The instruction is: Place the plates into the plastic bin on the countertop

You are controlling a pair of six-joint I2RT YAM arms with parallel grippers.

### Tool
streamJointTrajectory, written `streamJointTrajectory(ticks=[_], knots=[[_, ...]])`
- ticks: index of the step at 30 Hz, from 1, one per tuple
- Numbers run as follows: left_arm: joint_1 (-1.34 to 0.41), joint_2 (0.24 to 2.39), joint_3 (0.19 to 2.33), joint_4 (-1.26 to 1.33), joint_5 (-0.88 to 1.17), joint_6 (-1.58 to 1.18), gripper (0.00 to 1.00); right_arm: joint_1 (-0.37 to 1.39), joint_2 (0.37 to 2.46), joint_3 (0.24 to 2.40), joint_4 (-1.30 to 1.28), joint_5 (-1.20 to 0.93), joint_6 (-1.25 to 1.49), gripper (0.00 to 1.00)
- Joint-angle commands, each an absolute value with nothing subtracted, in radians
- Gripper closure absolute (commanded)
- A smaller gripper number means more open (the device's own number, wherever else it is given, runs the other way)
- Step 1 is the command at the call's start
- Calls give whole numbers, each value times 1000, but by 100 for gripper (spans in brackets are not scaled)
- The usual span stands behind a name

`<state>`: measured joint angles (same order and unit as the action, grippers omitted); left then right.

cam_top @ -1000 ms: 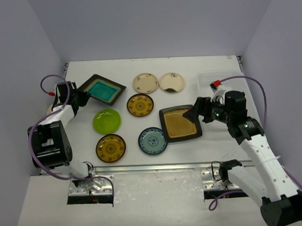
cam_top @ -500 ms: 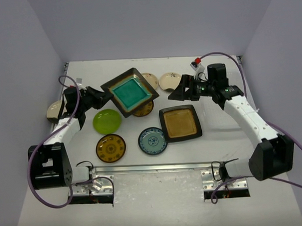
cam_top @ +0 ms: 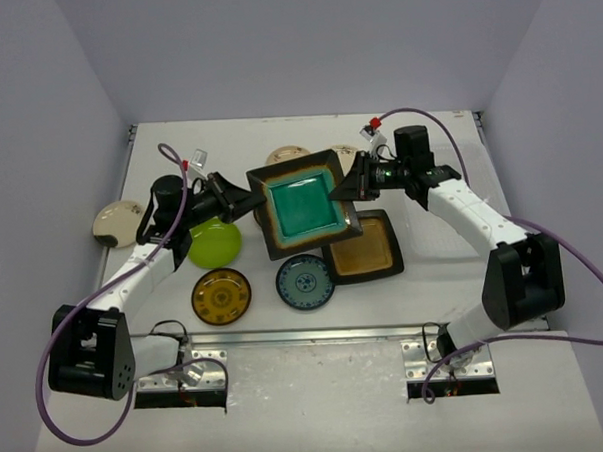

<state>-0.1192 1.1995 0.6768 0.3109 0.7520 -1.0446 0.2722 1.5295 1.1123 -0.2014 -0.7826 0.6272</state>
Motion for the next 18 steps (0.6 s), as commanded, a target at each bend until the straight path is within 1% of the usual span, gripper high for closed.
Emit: streamJointTrajectory(ticks=[1, 2, 3, 4, 5, 6, 7, 8, 9, 12, 15, 16, 17, 18], knots=[[-121, 1147, 693, 507, 800, -1140, 100, 276, 1487, 1070, -93, -838, 669, 98], [-121, 1147, 691, 492, 796, -1135, 92, 275, 1479, 1058, -84, -838, 675, 100], [-121, 1146, 695, 457, 788, -1123, 75, 271, 1469, 1049, -82, -833, 680, 100], [-121, 1144, 704, 406, 772, -1100, 55, 266, 1459, 1044, -83, -821, 685, 100], [-121, 1142, 723, 399, 749, -1071, 42, 265, 1457, 1035, -81, -810, 692, 100], [-121, 1136, 743, 346, 718, -1030, 21, 256, 1447, 1025, -79, -800, 703, 100], [-121, 1118, 768, 202, 636, -937, 2, 220, 1418, 995, -73, -793, 731, 100], [-121, 1095, 820, 75, 551, -863, 0, 180, 1383, 966, -68, -770, 756, 100], [-121, 1071, 876, -48, 466, -794, 0, 139, 1346, 936, -63, -744, 781, 100], [-120, 999, 938, -252, 295, -665, 0, -16, 1232, 872, -65, -663, 869, 100], [-118, 924, 970, -337, 240, -577, 0, -179, 1141, 813, -67, -608, 971, 100], [-119, 919, 973, -346, 237, -549, 0, -203, 1118, 807, -66, -585, 1006, 100], [-121, 901, 972, -378, 239, -512, 0, -296, 1091, 781, -66, -550, 1057, 100], [-120, 899, 962, -385, 250, -485, 0, -334, 1075, 766, -64, -518, 1100, 100]])
